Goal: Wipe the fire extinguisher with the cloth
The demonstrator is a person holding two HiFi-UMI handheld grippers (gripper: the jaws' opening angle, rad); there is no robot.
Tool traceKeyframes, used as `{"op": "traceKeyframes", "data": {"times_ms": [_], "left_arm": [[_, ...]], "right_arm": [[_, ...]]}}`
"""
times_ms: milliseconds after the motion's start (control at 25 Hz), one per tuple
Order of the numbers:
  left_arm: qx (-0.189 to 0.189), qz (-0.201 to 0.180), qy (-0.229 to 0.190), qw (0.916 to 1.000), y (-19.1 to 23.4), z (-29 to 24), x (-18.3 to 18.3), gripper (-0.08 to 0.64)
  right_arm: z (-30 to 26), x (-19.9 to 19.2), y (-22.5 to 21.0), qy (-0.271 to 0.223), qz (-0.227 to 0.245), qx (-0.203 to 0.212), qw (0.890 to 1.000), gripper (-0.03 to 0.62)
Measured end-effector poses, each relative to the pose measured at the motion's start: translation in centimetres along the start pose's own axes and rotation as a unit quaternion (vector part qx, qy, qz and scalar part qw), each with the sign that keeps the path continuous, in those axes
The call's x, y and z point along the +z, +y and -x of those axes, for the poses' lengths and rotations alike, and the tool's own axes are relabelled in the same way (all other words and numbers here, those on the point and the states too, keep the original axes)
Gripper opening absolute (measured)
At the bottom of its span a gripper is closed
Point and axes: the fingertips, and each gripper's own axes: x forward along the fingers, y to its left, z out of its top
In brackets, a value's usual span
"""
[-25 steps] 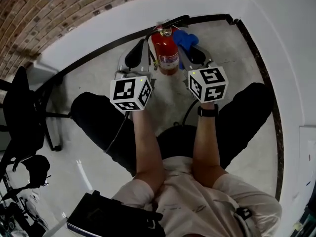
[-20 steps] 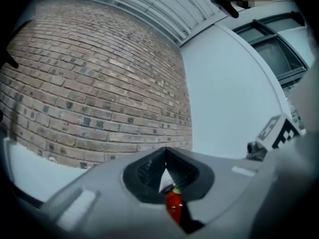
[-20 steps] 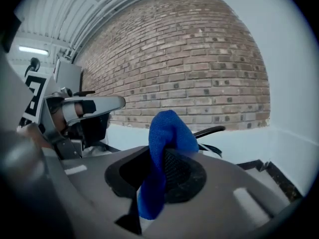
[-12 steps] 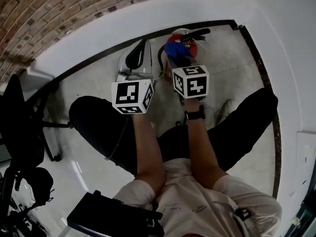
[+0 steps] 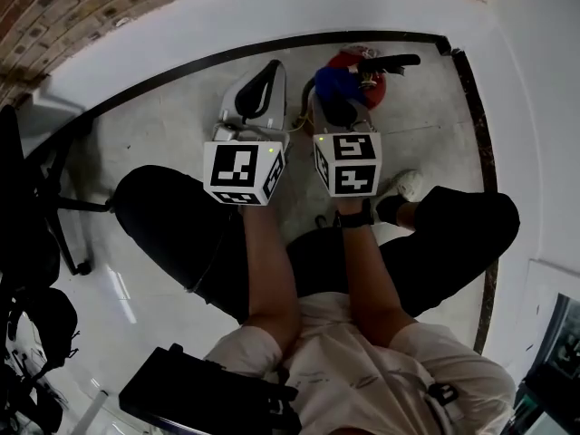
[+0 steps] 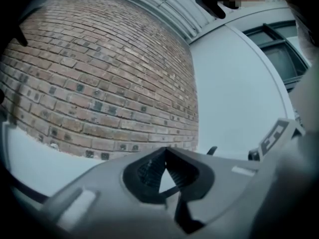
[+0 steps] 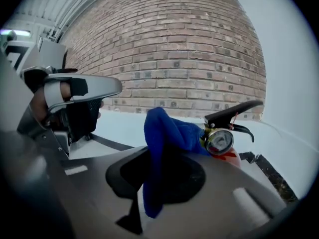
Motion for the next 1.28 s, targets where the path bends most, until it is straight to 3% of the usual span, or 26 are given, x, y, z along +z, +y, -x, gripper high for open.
{"op": "traceKeyframes", "data": {"times_ms": [120,240,360,640,920,1160,1280], "left_arm": [[0.002,-0.006,0.011,0.9999,-0.3,-0.2,-0.9,0.0],[0.01,-0.006,0.011,0.9999,0.0,-0.2,-1.3,0.0],[0.022,-0.008,0.015,0.9996,1.0,0.2,-1.5,0.0],[0.022,0.035,0.012,0.9991,1.9,0.1,-2.1,0.0],[0.04,0.03,0.027,0.9984,2.8,1.0,-3.0,0.0],[0.041,0.024,0.035,0.9982,2.2,1.1,-3.5,0.0],[0.042,0.025,0.037,0.9981,2.2,1.0,-3.7,0.0]], "right_arm": [[-0.6,-1.9,1.0,0.022,0.011,0.015,1.0,0.058],[-2.7,-6.6,1.8,0.073,-0.022,0.036,0.996,0.06],[-5.2,-12.5,1.8,0.117,-0.03,0.027,0.992,0.06],[-10.2,-22.7,2.1,0.185,-0.009,-0.001,0.983,0.06],[-12.0,-24.3,2.3,0.141,0.072,-0.041,0.987,0.06],[-11.8,-25.2,2.5,0.144,0.131,-0.009,0.981,0.06],[-11.9,-25.3,2.6,0.144,0.129,-0.004,0.981,0.06]]}}
